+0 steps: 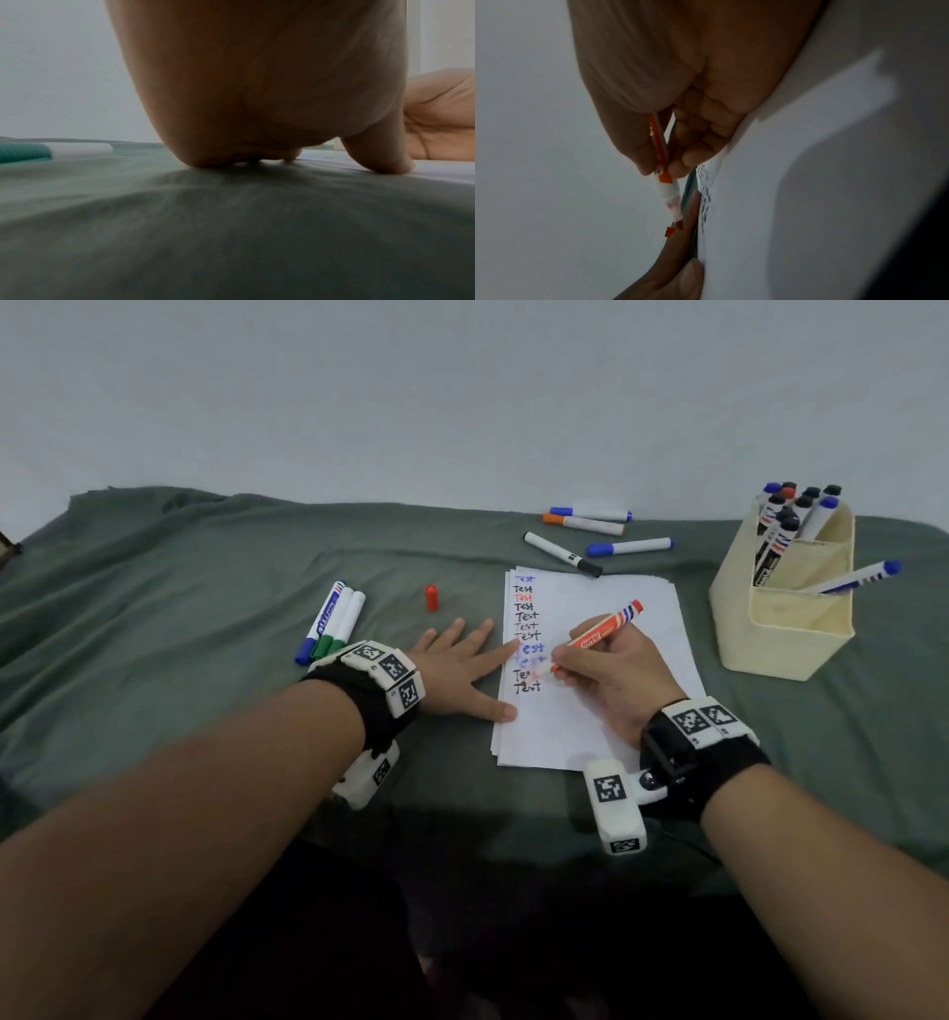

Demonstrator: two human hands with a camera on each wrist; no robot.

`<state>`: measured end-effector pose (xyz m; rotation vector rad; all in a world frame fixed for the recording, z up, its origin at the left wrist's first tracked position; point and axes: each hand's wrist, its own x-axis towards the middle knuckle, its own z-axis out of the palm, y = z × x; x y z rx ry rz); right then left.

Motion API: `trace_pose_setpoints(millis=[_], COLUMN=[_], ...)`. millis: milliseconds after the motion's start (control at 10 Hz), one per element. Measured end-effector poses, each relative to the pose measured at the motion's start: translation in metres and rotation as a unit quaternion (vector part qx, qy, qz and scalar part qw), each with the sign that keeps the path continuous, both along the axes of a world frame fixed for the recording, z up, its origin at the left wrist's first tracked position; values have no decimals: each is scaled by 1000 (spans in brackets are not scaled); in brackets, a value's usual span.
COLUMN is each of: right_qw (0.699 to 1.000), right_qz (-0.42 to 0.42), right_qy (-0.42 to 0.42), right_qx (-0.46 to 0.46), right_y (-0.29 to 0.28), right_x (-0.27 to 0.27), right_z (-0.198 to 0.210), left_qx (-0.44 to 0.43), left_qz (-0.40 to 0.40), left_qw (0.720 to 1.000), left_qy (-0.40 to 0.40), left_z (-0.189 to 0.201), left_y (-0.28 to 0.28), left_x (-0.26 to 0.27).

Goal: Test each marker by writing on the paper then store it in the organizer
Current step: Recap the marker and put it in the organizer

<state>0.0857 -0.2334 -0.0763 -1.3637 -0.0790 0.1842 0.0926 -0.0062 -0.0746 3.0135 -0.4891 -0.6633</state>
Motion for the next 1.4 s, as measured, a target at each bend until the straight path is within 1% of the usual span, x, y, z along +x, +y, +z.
trace_pose_setpoints(millis=[300, 500, 900, 1000, 1400], right_qw=[994, 989, 990, 988, 984], right_qz=[22, 16, 10, 14, 23], right_qy=[-61, -66, -58, -59, -69], right_qx=[-92, -129, -125, -142, -161], right_y=[4, 4, 5, 5, 4], right_x=[-4, -5, -7, -7, -7], right_z=[0, 0, 2, 1, 0], left_qx=[12, 15, 18, 18, 18], left_qz=[-4, -6, -4, -4, -3], left_qw=[1000, 1000, 1000, 1000, 1000], left_qy=[13, 14, 15, 17, 13], left_z=[2, 4, 7, 7, 6], left_y=[-1, -2, -3, -3, -3], left_x=[-2, -3, -5, -6, -6])
